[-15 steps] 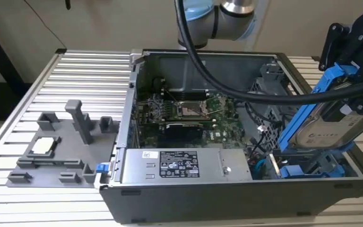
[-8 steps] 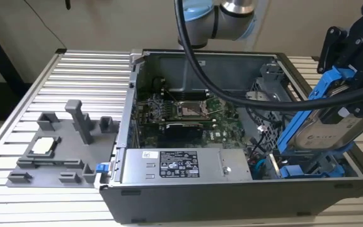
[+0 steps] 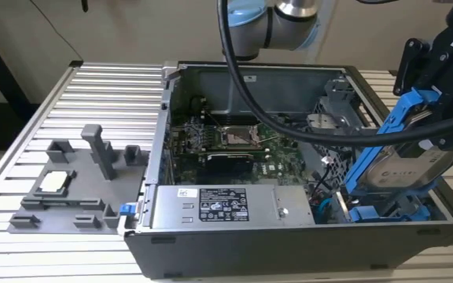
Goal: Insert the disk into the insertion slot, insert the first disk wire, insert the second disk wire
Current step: 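Insert the disk into the insertion slot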
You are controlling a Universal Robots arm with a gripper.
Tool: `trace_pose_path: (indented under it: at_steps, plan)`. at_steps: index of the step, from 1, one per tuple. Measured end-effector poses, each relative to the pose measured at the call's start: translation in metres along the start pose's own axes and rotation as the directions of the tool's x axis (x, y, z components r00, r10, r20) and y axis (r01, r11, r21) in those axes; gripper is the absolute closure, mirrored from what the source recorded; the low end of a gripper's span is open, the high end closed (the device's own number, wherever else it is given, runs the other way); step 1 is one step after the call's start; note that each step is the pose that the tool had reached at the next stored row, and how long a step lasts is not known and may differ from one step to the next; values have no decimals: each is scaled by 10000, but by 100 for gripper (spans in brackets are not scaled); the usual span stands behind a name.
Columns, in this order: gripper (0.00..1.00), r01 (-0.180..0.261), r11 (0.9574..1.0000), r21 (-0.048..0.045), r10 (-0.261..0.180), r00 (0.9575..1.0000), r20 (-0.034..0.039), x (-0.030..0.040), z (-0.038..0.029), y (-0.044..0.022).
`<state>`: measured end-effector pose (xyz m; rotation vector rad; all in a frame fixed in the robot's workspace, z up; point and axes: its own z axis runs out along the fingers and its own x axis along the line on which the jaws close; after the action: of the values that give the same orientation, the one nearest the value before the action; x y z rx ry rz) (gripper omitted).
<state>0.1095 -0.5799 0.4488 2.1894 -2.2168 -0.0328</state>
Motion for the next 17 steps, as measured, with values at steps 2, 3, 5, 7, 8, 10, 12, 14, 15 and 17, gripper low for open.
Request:
trace_pose_path:
  at_steps: [2, 3, 5, 7, 8, 10, 12, 14, 15, 17]
  plan:
    - [67, 4, 10000, 0, -4, 10000, 1, 0, 14, -2]
    - [67, 10, 10000, 1, -10, 10000, 1, 0, 19, -6]
    - [67, 22, 10000, 1, -22, 10000, 0, 0, 27, -16]
    - [67, 39, 10000, 1, -39, 10000, -1, 0, 35, -31]
    - [67, 49, 10000, 1, -49, 10000, -1, -1, 39, -39]
    - [67, 66, 10000, 0, -66, 10000, -3, -1, 48, -52]
    - [67, 78, 10000, 1, -78, 10000, -3, -1, 60, -59]
    - [67, 90, 10000, 1, -90, 10000, -3, -1, 73, -63]
    - [67, 97, 10000, 1, -97, 10000, -4, -1, 80, -65]
    - [67, 109, 9999, 1, -109, 9999, -4, -1, 94, -68]
